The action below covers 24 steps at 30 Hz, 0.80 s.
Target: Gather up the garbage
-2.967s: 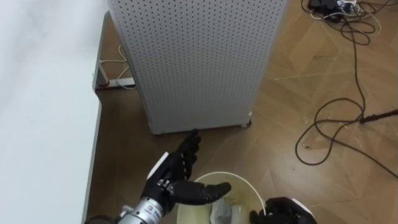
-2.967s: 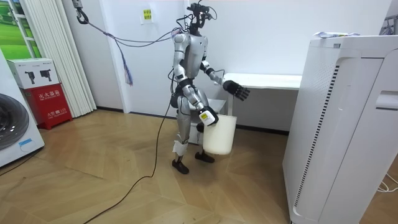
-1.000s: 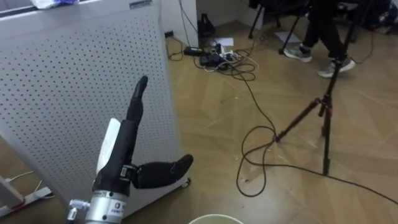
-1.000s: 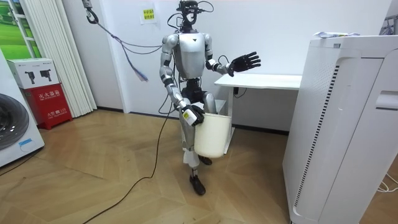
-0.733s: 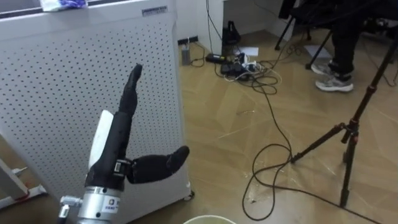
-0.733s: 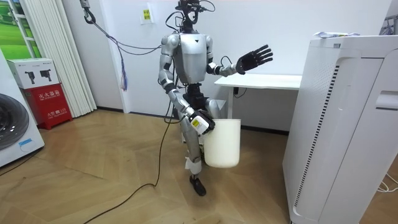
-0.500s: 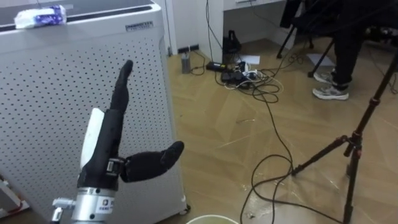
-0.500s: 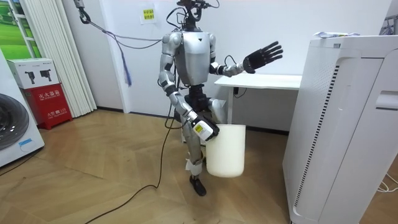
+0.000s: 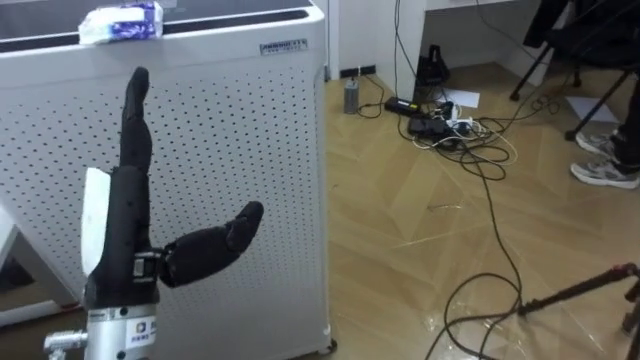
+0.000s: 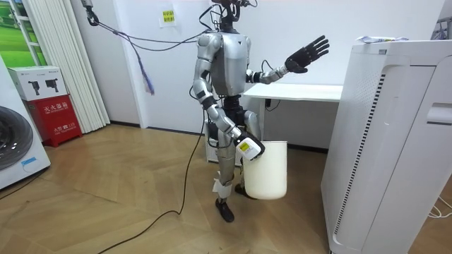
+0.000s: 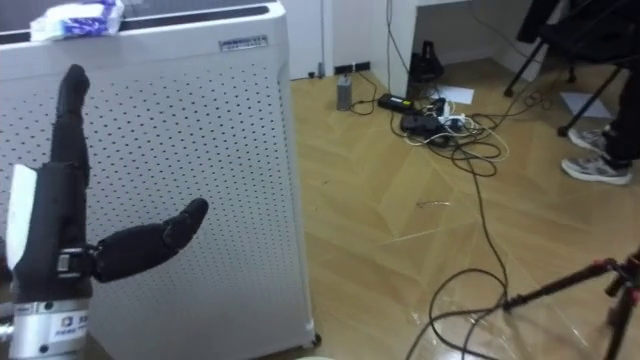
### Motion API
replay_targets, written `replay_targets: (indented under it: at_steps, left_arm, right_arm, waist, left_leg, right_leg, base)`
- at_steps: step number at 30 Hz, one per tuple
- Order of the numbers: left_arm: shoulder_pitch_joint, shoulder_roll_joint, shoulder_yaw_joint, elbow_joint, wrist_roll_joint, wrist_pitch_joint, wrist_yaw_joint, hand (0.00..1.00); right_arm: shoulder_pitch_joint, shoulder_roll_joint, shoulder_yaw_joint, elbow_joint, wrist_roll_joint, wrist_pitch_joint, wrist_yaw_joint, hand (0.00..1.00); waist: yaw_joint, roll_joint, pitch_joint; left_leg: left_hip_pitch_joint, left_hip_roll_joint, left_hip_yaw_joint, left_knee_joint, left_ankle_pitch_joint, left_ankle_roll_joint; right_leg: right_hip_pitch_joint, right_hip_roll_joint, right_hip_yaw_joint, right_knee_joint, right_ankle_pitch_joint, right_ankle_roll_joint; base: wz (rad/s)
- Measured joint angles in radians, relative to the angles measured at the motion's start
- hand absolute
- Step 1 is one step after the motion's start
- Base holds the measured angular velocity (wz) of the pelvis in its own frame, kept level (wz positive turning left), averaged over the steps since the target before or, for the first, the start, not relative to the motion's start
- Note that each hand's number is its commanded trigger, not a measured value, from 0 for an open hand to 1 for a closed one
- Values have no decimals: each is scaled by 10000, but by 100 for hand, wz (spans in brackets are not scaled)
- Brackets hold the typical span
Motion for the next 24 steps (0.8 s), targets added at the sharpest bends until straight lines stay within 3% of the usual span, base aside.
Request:
replay_targets:
  at_steps: [3, 10, 15, 20, 24]
  left_arm:
    - [4, 22, 320, -35, 192, -2, 158, 0]
    - [9, 86, 479, -636, 362, -23, 226, 0]
    - [-11, 84, 606, -866, 362, -44, 225, 0]
    - [-11, 133, 625, -1151, 840, -52, 496, 0]
    - [-43, 224, 786, -1150, 1600, -29, 608, 0]
  right_arm:
    - [10, 14, -91, -9, 0, -1, 23, 100]
    - [8, 25, -102, -10, -11, 0, 68, 100]
    - [12, 128, -140, -20, -25, 0, 67, 100]
    - [4, 121, -244, -21, -18, 0, 52, 100]
    - [-14, 235, -230, -45, -23, 0, 58, 100]
  waist:
    - [-13, 47, 0]
    - [312, 177, -18]
    - [110, 181, 9]
    - [325, 150, 33]
    - [390, 122, 101]
  left_leg:
    - [90, -132, -196, -282, 40, 64]
    - [503, -336, -353, -937, 124, 201]
    - [504, -614, -576, -1121, 273, 407]
    - [558, -992, -861, -1249, 431, 624]
    - [629, -1085, -845, -1233, 421, 660]
  right_leg:
    - [183, -25, -167, -281, 68, 110]
    - [544, -115, -328, -612, 171, 282]
    - [861, -326, -804, -682, 215, 434]
    - [894, -530, -340, -684, 212, 689]
    - [1075, -556, 79, -813, 292, 823]
  base:
    - [17]
    - [12]
    - [42]
    - [28]
    - [8]
